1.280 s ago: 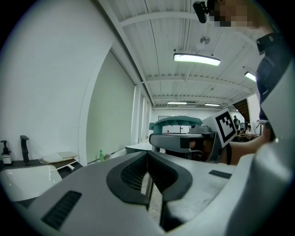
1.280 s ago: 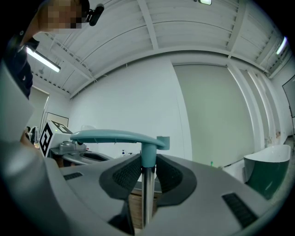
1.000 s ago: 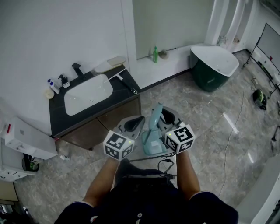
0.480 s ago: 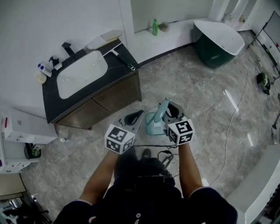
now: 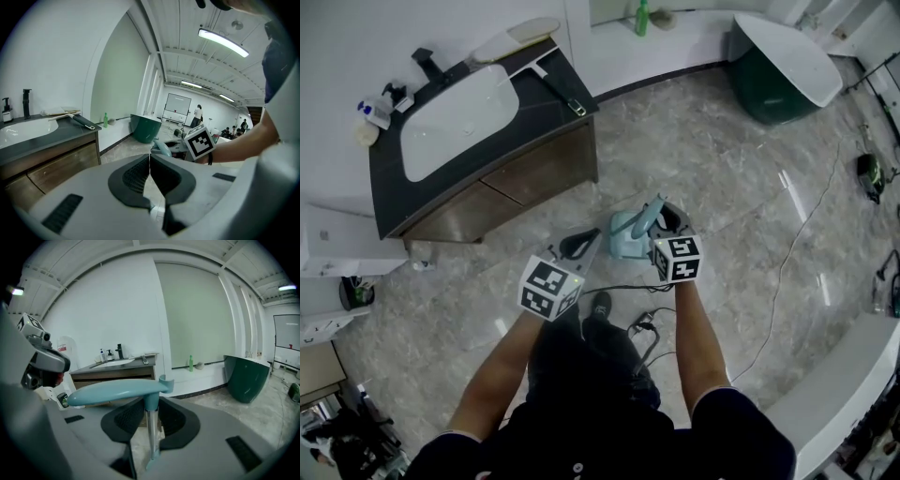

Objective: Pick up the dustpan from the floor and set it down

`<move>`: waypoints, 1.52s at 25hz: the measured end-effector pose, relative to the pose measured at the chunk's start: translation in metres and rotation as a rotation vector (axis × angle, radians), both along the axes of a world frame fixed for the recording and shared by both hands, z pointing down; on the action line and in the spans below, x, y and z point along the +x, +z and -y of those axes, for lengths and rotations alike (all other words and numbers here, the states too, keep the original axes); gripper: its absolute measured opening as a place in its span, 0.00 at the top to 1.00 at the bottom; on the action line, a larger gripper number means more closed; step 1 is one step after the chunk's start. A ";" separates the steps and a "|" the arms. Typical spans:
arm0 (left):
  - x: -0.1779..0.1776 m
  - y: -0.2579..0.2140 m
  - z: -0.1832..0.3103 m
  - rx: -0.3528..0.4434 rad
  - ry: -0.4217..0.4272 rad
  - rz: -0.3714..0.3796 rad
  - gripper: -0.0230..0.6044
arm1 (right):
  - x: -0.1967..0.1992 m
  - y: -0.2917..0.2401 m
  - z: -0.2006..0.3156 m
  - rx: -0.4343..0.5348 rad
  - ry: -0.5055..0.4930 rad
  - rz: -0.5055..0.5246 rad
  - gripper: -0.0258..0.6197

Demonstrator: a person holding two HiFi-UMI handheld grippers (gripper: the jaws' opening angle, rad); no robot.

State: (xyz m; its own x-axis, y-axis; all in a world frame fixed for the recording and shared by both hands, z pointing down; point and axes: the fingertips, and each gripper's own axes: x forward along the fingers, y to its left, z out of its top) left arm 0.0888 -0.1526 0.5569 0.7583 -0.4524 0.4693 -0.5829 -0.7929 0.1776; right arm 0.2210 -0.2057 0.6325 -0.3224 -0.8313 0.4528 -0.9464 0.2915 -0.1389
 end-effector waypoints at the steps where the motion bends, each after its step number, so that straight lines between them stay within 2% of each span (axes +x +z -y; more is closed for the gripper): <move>1: 0.000 0.005 0.000 -0.009 0.000 0.005 0.94 | 0.003 0.010 0.004 -0.006 0.005 -0.008 0.80; 14: -0.012 0.047 0.007 -0.083 -0.037 0.043 0.94 | 0.018 0.080 0.061 -0.084 0.015 -0.096 0.80; 22: -0.029 0.057 0.013 -0.108 -0.088 0.051 0.94 | -0.008 0.106 0.110 -0.116 -0.062 -0.114 0.80; 28: -0.043 0.061 0.019 -0.122 -0.107 0.043 0.94 | -0.034 0.119 0.123 -0.119 -0.082 -0.097 0.80; 34: -0.053 0.062 0.030 -0.131 -0.092 0.042 0.94 | -0.040 0.121 0.134 -0.097 -0.039 -0.097 0.79; 38: -0.057 0.060 0.044 -0.132 -0.073 0.034 0.94 | -0.036 0.125 0.140 -0.124 0.007 -0.072 0.79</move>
State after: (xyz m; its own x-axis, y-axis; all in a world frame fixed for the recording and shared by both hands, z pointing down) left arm 0.0314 -0.1965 0.6168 0.7080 -0.4384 0.5536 -0.6459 -0.7190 0.2567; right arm 0.1847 -0.3457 0.7573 -0.2797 -0.7698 0.5737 -0.9572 0.2699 -0.1045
